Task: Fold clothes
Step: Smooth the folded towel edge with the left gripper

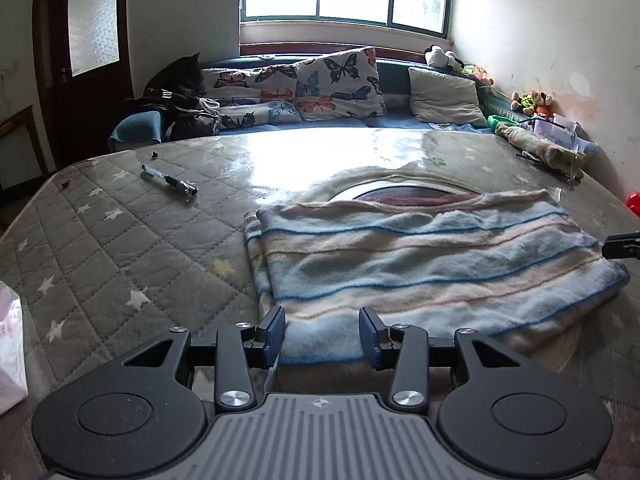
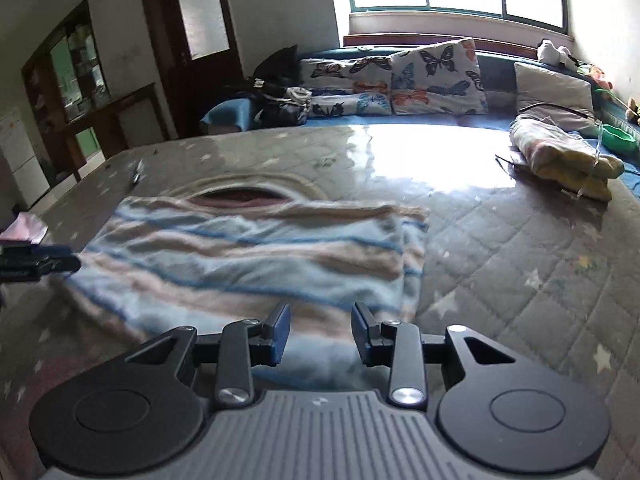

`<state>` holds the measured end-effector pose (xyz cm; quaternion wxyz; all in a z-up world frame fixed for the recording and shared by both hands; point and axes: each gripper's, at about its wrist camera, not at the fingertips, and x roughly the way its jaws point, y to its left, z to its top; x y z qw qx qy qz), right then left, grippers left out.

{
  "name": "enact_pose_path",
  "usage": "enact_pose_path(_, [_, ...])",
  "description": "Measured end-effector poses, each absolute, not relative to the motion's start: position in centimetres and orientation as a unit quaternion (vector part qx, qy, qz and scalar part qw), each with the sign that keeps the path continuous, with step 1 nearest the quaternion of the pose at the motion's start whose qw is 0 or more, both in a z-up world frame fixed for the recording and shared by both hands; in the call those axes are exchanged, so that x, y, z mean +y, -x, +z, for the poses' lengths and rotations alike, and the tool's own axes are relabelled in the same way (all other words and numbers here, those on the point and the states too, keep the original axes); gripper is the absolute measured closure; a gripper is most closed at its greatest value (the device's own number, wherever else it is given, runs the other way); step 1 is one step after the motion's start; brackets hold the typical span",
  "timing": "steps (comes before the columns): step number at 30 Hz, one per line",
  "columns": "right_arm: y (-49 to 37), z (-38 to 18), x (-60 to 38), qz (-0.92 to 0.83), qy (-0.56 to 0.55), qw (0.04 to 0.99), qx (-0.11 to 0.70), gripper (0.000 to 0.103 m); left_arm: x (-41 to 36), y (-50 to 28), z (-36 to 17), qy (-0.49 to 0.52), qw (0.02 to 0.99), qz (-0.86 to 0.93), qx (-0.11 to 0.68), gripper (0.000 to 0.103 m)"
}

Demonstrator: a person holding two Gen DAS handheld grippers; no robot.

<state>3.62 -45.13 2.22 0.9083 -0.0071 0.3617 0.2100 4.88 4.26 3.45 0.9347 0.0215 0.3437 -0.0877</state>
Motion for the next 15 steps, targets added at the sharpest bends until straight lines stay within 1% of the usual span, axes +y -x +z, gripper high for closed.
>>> enact_pose_path(3, [-2.9, 1.4, -45.3, 0.196, 0.012, 0.908, 0.369, 0.069, 4.5, -4.7, 3.1, -0.02, 0.933, -0.082, 0.349, 0.059])
enact_pose_path(6, [-2.6, 0.5, -46.1, 0.19, -0.011, 0.907, 0.376, 0.071, 4.7, -4.5, 2.7, -0.022, 0.932, -0.079, 0.353, 0.059])
enact_pose_path(15, [-2.5, 1.2, -46.6, 0.181, -0.02, 0.912, 0.367, 0.07, 5.6, -3.8, 3.5, -0.004, 0.937, -0.065, 0.344, 0.059])
